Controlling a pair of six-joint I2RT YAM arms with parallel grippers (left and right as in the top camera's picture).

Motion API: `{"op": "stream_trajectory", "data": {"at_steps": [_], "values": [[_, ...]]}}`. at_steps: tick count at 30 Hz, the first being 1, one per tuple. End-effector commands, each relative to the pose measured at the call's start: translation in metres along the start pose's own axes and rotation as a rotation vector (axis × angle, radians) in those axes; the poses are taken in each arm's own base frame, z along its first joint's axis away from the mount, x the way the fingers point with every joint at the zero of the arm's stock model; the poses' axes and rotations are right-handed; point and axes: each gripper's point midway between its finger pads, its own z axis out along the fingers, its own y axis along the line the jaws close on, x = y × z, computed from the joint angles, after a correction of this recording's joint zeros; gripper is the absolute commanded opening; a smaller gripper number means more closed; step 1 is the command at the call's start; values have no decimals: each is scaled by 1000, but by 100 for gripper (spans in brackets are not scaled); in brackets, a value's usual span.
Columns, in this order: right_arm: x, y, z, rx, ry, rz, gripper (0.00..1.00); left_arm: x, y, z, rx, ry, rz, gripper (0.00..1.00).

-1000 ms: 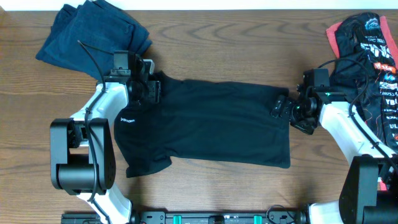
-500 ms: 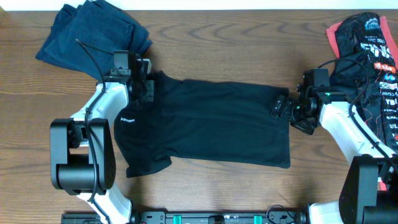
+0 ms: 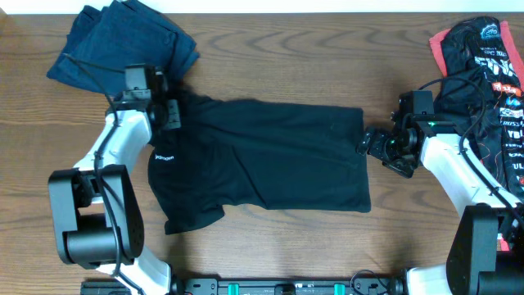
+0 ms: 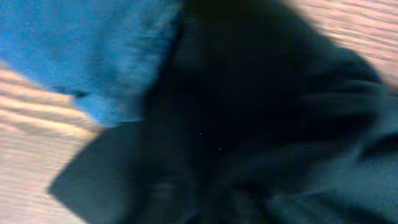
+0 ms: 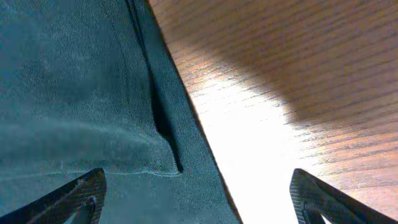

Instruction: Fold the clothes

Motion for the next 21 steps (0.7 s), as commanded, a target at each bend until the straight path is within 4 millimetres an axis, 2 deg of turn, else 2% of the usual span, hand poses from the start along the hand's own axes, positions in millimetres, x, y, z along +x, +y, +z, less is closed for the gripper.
{"op": "stream_trajectory", "data": {"at_steps": [1,2,7,9,10,12,15,19,21], "values": [[-2,3,-1,3,-4,-7,92,-16,11,-11,-38,-44,-35,91],[-2,3,-1,3,-4,-7,92,-16,11,-11,-38,-42,-35,98],[-1,4,0,1,-4,-10,92,-14,11,-15,-38,-34,-61,98],[0,7,0,-5,-3,-18,89,-11,12,-18,-39,-24,-68,98],[2,10,0,-8,1,-27,76,-8,13,-22,-44,-15,-80,98],[5,15,1,-10,5,-44,60,-5,16,-30,-60,-7,-115,98],[10,24,3,-17,8,-77,49,-5,17,-50,-59,-18,-183,98],[16,32,6,-17,16,-110,36,-10,18,-87,-49,-75,-262,98],[18,33,10,-11,25,-117,26,-11,18,-104,-44,-99,-268,98]]}}
